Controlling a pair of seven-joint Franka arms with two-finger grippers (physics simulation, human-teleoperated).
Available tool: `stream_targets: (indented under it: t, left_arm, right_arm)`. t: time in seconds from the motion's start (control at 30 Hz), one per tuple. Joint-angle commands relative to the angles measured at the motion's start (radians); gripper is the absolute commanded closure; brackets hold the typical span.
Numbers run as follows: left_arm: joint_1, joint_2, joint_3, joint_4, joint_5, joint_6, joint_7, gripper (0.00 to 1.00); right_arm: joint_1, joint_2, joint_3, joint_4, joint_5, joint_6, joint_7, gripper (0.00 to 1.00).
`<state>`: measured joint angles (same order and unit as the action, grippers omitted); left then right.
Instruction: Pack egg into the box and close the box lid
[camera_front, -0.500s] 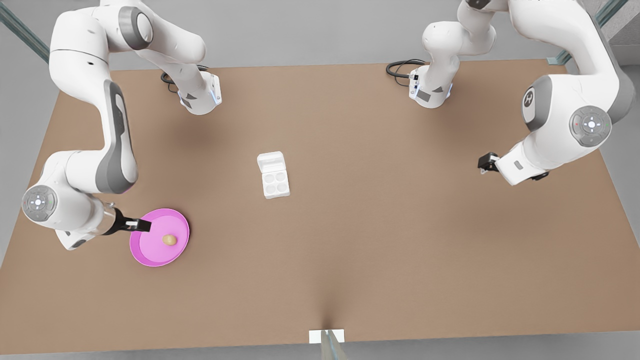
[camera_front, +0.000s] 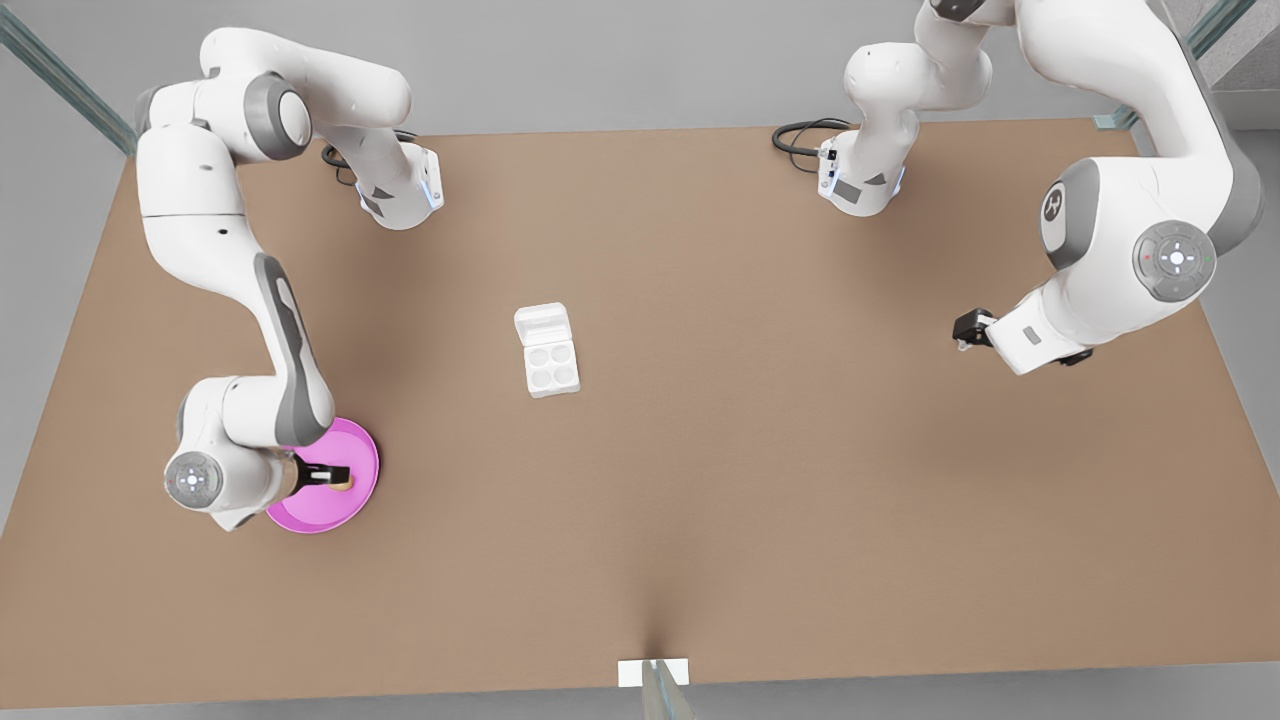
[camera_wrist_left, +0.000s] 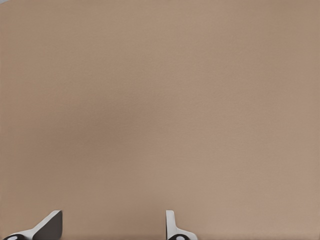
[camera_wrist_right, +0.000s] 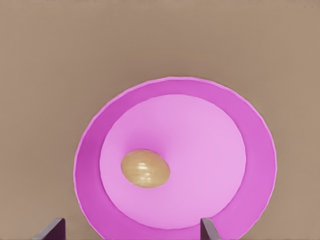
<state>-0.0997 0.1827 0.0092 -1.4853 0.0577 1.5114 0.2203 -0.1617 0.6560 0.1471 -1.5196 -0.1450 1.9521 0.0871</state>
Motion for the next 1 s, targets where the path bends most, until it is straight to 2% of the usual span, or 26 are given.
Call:
stream_targets:
  t: [0.0, 0.1, 0.27, 0.33, 0.7, 0.77, 0.8, 0.83, 0.97]
  left_arm:
    - [0.000, 0.003, 0.000, 0.000, 0.001, 0.000, 0.011, 0.00]
    - [0.000, 0.009, 0.000, 0.000, -0.001, 0.000, 0.011, 0.00]
    - [0.000, 0.015, 0.000, 0.000, -0.001, 0.000, 0.011, 0.00]
    - [0.000, 0.017, 0.000, 0.000, -0.001, 0.000, 0.011, 0.00]
    - [0.000, 0.017, 0.000, -0.003, -0.001, -0.004, 0.011, 0.00]
    - [0.000, 0.017, -0.002, -0.004, -0.001, -0.004, 0.011, 0.00]
    - [0.000, 0.017, -0.002, -0.004, -0.001, -0.004, 0.011, 0.00]
    - [0.000, 0.017, 0.000, -0.004, -0.001, -0.004, 0.011, 0.00]
    - [-0.002, 0.017, -0.002, -0.004, -0.001, -0.005, 0.011, 0.00]
  right_arm:
    - [-0.001, 0.005, 0.000, -0.002, -0.004, 0.172, -0.122, 0.00]
    - [-0.006, 0.017, -0.001, -0.002, -0.005, 0.290, -0.397, 0.00]
    - [-0.015, 0.021, 0.000, 0.004, -0.001, 0.311, -0.817, 0.00]
    - [-0.029, 0.043, -0.001, 0.009, -0.005, 0.309, -0.880, 0.00]
    - [-0.001, 0.086, 0.008, 0.012, 0.108, 0.292, -0.891, 0.00]
    - [-0.021, 0.067, 0.009, -0.102, 0.111, 0.307, -0.876, 0.00]
    - [-0.081, 0.031, 0.069, -0.155, 0.113, 0.317, -0.876, 0.00]
    - [-0.091, -0.007, 0.075, -0.212, 0.113, 0.340, -0.874, 0.00]
    - [-0.107, -0.056, 0.078, -0.266, 0.113, 0.346, -0.874, 0.00]
